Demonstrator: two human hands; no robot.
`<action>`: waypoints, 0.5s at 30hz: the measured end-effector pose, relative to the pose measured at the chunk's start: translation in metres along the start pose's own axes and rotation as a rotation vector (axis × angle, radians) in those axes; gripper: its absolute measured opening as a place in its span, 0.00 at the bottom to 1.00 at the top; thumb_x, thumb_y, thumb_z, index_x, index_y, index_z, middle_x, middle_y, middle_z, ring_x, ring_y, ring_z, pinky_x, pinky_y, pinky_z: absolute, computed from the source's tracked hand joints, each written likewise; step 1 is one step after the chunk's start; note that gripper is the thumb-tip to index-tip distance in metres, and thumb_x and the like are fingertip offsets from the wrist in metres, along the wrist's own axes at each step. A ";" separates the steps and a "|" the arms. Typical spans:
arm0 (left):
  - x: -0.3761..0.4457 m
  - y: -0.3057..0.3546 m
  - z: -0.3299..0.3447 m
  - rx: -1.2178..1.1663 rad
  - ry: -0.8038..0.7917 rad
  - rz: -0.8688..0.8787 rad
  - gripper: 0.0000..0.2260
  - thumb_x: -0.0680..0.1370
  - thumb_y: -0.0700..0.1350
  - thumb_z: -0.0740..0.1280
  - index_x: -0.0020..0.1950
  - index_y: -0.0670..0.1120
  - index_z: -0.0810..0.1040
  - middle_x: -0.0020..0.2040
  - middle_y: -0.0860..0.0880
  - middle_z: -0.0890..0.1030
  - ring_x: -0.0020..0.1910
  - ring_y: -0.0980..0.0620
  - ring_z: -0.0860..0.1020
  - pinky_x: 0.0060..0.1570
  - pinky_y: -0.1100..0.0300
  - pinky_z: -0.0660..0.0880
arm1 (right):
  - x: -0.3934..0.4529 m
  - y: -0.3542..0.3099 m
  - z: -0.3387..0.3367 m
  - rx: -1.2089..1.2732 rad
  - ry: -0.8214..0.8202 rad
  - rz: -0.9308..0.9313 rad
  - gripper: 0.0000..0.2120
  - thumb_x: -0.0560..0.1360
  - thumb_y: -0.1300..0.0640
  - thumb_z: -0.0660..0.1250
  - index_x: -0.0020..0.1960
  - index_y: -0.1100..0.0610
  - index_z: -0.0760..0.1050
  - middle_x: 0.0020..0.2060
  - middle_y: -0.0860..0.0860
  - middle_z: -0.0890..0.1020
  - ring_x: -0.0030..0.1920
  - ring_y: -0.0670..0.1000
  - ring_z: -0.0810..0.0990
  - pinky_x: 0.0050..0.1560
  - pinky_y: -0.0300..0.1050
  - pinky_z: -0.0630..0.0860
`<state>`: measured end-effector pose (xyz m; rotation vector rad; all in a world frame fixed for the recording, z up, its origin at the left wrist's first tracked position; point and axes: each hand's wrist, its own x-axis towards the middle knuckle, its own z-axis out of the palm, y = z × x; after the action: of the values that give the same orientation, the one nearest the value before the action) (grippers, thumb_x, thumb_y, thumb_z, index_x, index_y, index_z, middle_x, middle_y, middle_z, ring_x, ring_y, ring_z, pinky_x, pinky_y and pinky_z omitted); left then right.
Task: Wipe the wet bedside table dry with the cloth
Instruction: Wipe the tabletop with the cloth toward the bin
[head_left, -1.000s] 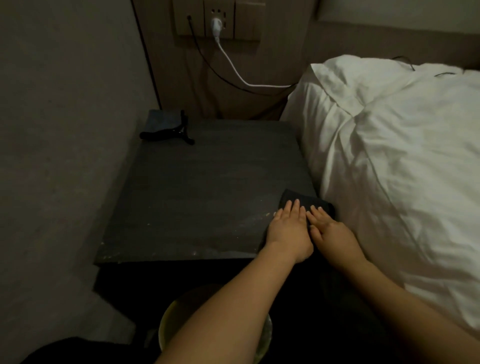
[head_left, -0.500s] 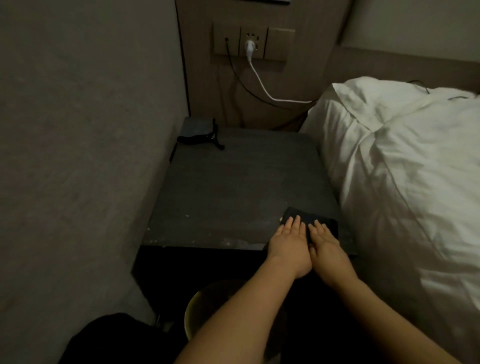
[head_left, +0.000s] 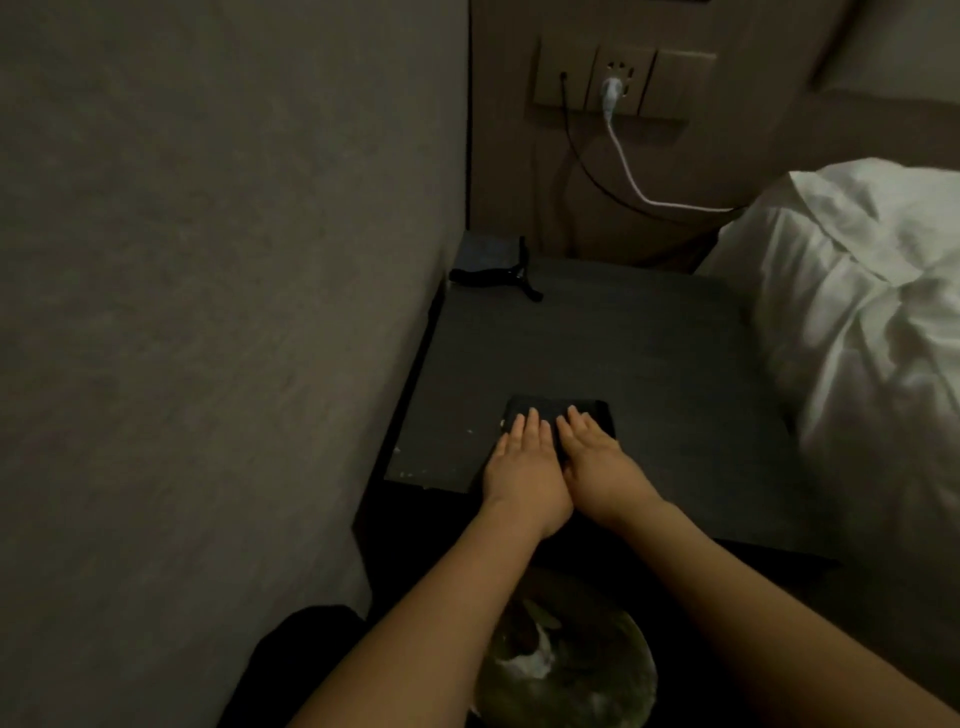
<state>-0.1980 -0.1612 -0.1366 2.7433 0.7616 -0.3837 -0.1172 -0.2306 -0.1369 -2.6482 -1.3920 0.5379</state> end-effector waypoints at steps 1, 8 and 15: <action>-0.003 -0.012 0.000 -0.011 0.012 -0.035 0.31 0.81 0.48 0.53 0.77 0.40 0.39 0.78 0.42 0.39 0.77 0.47 0.41 0.75 0.53 0.43 | 0.005 -0.012 0.000 0.002 -0.007 -0.033 0.27 0.80 0.56 0.51 0.75 0.59 0.44 0.77 0.56 0.45 0.76 0.52 0.44 0.74 0.46 0.44; -0.027 -0.054 -0.001 -0.054 0.033 -0.267 0.35 0.79 0.46 0.57 0.76 0.38 0.37 0.78 0.41 0.37 0.77 0.45 0.40 0.76 0.52 0.44 | 0.033 -0.066 0.008 0.022 -0.078 -0.226 0.29 0.78 0.57 0.54 0.76 0.56 0.47 0.77 0.53 0.47 0.76 0.51 0.45 0.75 0.47 0.44; -0.042 -0.054 0.001 -0.016 0.018 -0.413 0.34 0.80 0.47 0.57 0.76 0.36 0.39 0.78 0.38 0.40 0.77 0.44 0.43 0.76 0.51 0.46 | 0.036 -0.080 0.007 -0.081 -0.179 -0.423 0.29 0.79 0.57 0.57 0.75 0.53 0.47 0.77 0.50 0.47 0.76 0.50 0.45 0.74 0.48 0.43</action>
<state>-0.2620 -0.1361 -0.1340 2.5657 1.3328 -0.4310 -0.1632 -0.1551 -0.1328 -2.2988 -1.9931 0.6873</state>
